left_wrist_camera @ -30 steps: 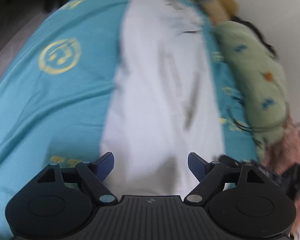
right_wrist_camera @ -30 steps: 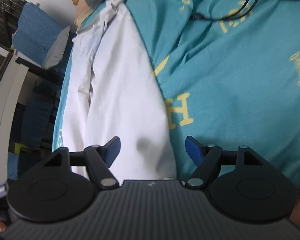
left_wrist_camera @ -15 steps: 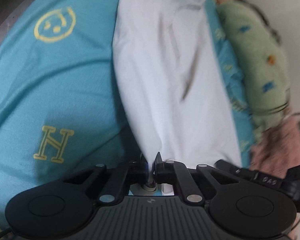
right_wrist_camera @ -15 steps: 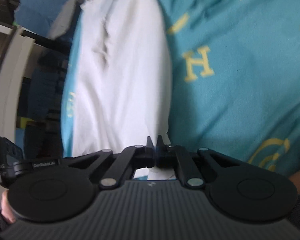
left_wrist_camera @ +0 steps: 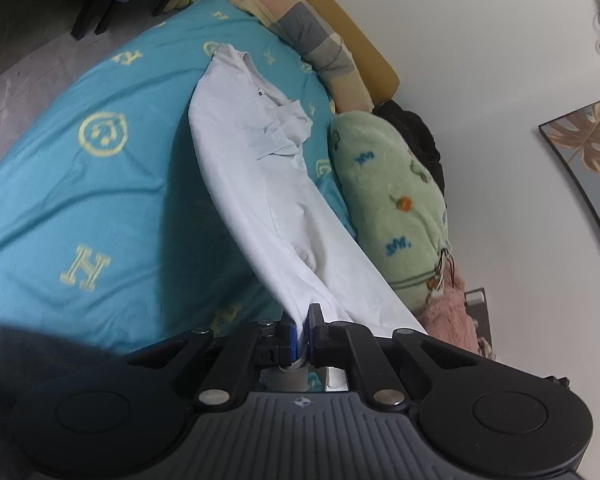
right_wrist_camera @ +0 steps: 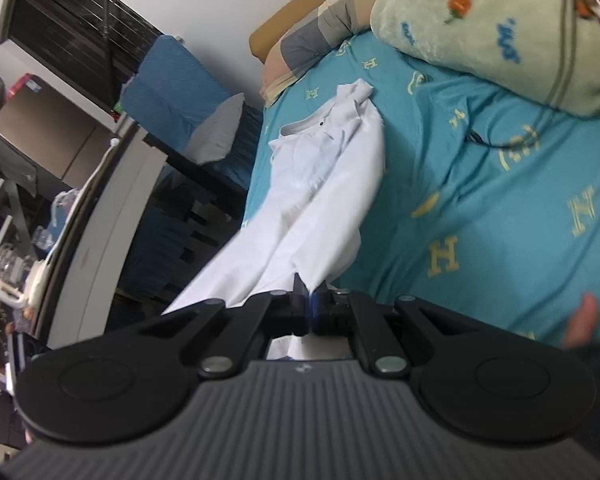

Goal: Fold clothes
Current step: 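Grasp the shirt hem with both grippers, then fold the hem up toward the collar with both grippers and release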

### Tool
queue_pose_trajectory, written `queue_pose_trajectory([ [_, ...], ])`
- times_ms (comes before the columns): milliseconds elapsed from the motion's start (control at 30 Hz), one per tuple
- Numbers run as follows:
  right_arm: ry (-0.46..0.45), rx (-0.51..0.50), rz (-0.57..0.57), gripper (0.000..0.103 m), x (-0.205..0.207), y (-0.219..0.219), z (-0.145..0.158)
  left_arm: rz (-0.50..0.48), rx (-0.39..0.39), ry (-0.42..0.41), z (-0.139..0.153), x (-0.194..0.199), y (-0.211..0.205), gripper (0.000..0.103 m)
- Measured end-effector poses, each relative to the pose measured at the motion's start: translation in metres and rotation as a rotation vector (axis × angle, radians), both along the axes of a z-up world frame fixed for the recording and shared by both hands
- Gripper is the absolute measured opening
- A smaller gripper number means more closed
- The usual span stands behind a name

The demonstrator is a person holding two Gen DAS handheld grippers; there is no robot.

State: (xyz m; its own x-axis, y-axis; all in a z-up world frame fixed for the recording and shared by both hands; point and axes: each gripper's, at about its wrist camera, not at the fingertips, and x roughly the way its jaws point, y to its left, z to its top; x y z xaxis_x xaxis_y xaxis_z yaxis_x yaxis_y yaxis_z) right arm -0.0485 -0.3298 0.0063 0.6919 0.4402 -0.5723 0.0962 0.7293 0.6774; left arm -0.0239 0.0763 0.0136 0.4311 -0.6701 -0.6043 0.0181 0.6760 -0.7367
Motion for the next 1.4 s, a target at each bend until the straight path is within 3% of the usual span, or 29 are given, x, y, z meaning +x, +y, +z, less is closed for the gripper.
queue_pose_trajectory([
  [100,0.032,0.042,-0.008,0.005,-0.025,-0.002,-0.025,0.003,-0.005,0.052,-0.02,-0.017,0.0,0.005],
  [233,0.08,0.082,-0.016,0.005,-0.018,-0.002,-0.047,0.023,0.017,0.078,-0.033,0.01,-0.003,0.005],
  [467,0.066,0.056,-0.059,0.005,0.096,-0.002,-0.043,0.1,0.118,0.014,-0.027,0.118,-0.018,0.006],
  [700,0.02,-0.031,-0.071,0.005,0.217,0.005,-0.064,0.15,0.285,-0.177,-0.04,0.217,-0.053,0.006],
  [867,-0.02,-0.128,-0.049,0.006,0.286,0.012,-0.099,0.185,0.401,-0.255,-0.09,0.271,-0.077,0.006],
  [1100,0.016,-0.254,-0.016,0.007,0.334,0.014,-0.171,0.091,0.565,-0.304,-0.154,0.313,-0.106,0.009],
  [1200,0.029,-0.297,-0.007,0.008,0.339,0.016,-0.185,0.056,0.619,-0.33,-0.165,0.31,-0.113,0.011],
  [1267,0.018,-0.322,-0.002,0.009,0.335,0.02,-0.179,0.051,0.635,-0.34,-0.163,0.306,-0.115,0.012],
  [1400,-0.019,-0.363,0.009,0.009,0.324,0.027,-0.156,0.05,0.629,-0.366,-0.138,0.29,-0.118,0.045],
])
